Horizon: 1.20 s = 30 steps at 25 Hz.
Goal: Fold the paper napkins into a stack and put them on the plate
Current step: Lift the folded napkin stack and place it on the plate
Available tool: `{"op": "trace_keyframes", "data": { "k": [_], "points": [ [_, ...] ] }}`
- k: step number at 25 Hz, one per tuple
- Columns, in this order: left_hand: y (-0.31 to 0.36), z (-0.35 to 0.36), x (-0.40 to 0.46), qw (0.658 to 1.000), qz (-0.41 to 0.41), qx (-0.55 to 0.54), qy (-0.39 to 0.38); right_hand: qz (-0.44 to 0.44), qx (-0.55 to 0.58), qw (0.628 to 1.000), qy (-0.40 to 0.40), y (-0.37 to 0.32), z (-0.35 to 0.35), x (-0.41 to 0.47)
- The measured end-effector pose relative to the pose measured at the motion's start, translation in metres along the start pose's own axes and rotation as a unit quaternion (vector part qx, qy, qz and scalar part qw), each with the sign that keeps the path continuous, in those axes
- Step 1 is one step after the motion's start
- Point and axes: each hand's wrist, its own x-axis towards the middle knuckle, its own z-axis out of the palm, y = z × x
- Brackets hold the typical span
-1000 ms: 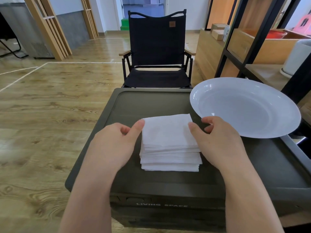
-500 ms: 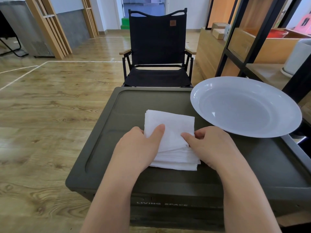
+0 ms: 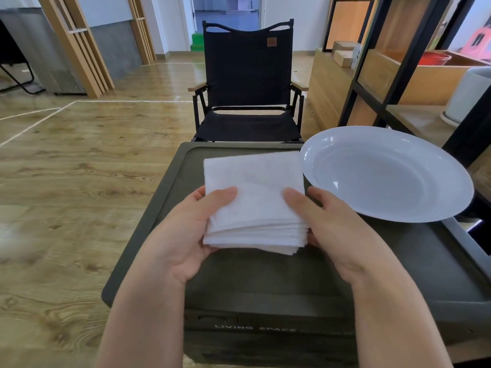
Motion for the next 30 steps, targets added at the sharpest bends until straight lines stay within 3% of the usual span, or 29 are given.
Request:
{"op": "trace_keyframes", "data": {
  "k": [4, 7, 11, 17, 25, 30],
  "points": [
    [0.004, -0.005, -0.007, 0.997, -0.004, -0.064, -0.050, 0.016, 0.212, 0.970, -0.122, -0.006, 0.000, -0.005],
    [0.003, -0.006, -0.005, 0.997, -0.022, -0.057, -0.039, 0.023, 0.224, 0.963, -0.147, 0.001, 0.000, -0.001],
    [0.002, -0.004, -0.005, 0.996, -0.020, -0.058, -0.063, 0.013, 0.191, 0.975, -0.109, 0.001, -0.001, 0.000],
    [0.002, 0.002, -0.004, 0.981, -0.014, -0.124, -0.150, -0.017, 0.230, 0.971, -0.066, -0.010, -0.018, -0.011],
    [0.028, 0.080, 0.016, 0.976, 0.039, -0.038, -0.212, -0.025, 0.237, 0.971, 0.017, -0.048, -0.085, -0.014],
    [0.040, 0.167, 0.070, 0.981, -0.066, -0.019, -0.180, 0.023, 0.178, 0.974, 0.139, -0.068, -0.150, 0.028]
  ]
}}
